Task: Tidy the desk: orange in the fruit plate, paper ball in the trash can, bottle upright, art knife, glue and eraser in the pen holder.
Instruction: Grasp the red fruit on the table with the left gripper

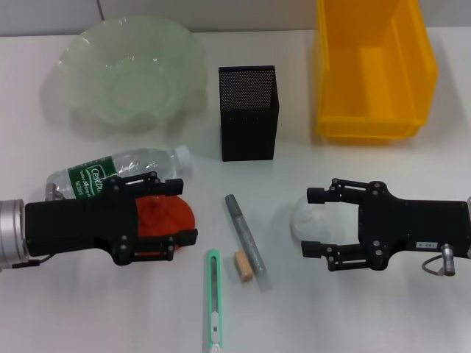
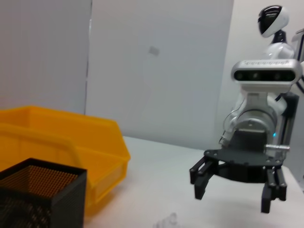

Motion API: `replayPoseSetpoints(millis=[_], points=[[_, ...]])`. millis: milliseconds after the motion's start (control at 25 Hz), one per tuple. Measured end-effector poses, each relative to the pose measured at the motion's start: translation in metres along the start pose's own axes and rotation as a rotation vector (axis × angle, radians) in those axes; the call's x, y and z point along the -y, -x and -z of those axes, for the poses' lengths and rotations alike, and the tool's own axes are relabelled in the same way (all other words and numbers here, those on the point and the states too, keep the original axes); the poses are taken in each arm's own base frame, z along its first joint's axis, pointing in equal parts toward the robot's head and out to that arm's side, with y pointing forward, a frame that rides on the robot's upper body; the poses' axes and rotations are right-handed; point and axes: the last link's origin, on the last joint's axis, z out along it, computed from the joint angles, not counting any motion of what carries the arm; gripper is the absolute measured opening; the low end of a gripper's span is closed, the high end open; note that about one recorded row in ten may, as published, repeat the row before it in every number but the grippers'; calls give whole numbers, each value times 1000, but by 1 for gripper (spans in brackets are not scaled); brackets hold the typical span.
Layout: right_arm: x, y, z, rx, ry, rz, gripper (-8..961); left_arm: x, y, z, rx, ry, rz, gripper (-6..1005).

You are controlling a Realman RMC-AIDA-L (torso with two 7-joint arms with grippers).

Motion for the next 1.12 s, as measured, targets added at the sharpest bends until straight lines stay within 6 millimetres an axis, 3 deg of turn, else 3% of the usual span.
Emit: replayPoseSetpoints(millis=[1120], points=[[3,4,-3,1,7,-6,830,17,30,-2,165,-167,-95,779]])
